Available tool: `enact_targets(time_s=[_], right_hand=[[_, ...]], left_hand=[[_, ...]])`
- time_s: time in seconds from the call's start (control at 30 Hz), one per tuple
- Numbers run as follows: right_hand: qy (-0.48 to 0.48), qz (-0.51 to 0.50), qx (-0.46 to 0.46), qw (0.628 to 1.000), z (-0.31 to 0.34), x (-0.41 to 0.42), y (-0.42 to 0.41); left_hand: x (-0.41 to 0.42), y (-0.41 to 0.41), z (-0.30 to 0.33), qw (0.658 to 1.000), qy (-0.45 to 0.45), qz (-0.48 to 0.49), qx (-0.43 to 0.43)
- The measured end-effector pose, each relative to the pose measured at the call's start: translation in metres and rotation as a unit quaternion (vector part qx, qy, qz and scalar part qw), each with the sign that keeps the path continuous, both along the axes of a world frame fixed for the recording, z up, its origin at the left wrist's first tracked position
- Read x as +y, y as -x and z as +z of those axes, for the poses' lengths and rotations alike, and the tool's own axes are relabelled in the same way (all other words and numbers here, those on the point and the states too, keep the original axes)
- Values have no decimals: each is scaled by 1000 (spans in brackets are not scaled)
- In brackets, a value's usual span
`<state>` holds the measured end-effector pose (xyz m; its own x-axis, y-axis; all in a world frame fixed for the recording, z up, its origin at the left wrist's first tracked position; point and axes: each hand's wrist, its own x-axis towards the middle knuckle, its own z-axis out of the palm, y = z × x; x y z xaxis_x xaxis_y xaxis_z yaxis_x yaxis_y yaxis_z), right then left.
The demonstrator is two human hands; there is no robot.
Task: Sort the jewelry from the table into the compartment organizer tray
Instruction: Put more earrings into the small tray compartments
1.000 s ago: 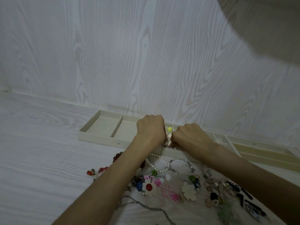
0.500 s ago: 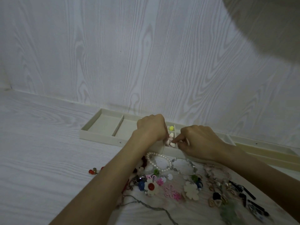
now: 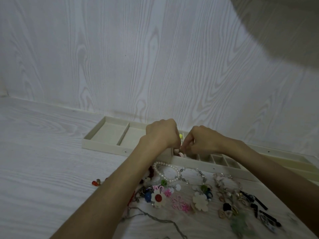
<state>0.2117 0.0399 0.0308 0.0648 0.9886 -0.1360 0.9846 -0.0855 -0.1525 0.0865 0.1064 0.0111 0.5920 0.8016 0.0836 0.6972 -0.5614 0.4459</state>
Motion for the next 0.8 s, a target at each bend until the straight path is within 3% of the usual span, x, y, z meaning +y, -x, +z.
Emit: enact_targets(time_s=[0.1,0.43,0.6,0.8], right_hand=[[-9,-8,3,1000,0,-1,-4],[-30,25,-5,999,5,-2,-7],[-7,35,-48,998,7,-11,-4],[9,56,-85,995,4,-9,2]], left_hand=[[-7,-3,-1,999,-23,12,-37],[0,1,-7,999,45,21,-2],[6,-4,0,992,91,-58,65],[13,-7,-12,989,70,-50,124]])
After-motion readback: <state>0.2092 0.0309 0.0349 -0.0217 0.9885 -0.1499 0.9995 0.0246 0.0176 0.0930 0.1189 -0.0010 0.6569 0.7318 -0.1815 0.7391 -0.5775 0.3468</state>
